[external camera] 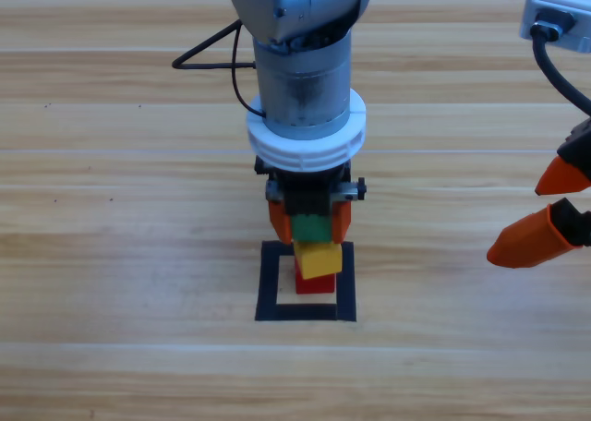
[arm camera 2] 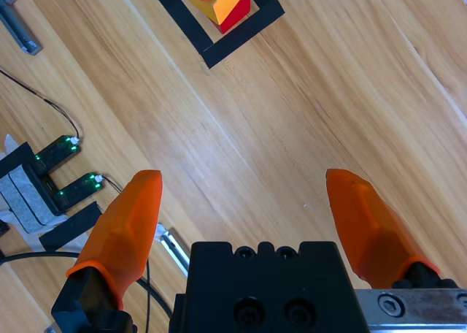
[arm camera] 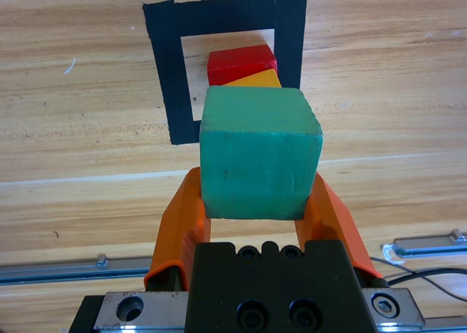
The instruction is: Stack the blocks in the rectangular block: red at the bottom, yellow in the middle, green on top
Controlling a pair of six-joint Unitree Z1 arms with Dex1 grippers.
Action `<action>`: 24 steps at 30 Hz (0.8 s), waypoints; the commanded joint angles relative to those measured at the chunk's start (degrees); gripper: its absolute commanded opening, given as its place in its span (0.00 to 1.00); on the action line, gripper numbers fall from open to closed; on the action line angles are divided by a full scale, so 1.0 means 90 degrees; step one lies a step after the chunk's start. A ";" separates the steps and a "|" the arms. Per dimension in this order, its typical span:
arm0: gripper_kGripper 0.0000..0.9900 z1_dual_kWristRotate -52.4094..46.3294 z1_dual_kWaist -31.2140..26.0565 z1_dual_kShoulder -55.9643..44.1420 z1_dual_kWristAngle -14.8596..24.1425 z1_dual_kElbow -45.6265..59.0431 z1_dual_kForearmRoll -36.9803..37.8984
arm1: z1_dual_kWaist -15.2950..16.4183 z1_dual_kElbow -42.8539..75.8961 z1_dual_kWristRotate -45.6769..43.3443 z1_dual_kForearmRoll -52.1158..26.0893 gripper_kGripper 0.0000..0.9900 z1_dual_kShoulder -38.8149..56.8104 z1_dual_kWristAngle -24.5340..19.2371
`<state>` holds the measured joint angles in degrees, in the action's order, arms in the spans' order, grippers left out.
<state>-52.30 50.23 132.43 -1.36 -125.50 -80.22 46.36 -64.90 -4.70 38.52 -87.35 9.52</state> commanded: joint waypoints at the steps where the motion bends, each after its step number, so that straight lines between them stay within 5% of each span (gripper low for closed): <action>1: 0.08 -0.0126 0.0113 0.0207 -0.0025 -0.0011 -0.0052 | 0.0044 0.0190 -0.0024 0.0047 1.00 -0.0353 0.0045; 24: 0.13 -0.0224 0.0240 0.0325 -0.0025 -0.0040 -0.0042 | 0.0044 0.0200 -0.0044 0.0047 1.00 -0.0362 0.0055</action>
<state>-54.00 50.91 132.44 -1.36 -125.51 -80.22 46.36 -64.88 -4.75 38.52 -87.35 9.53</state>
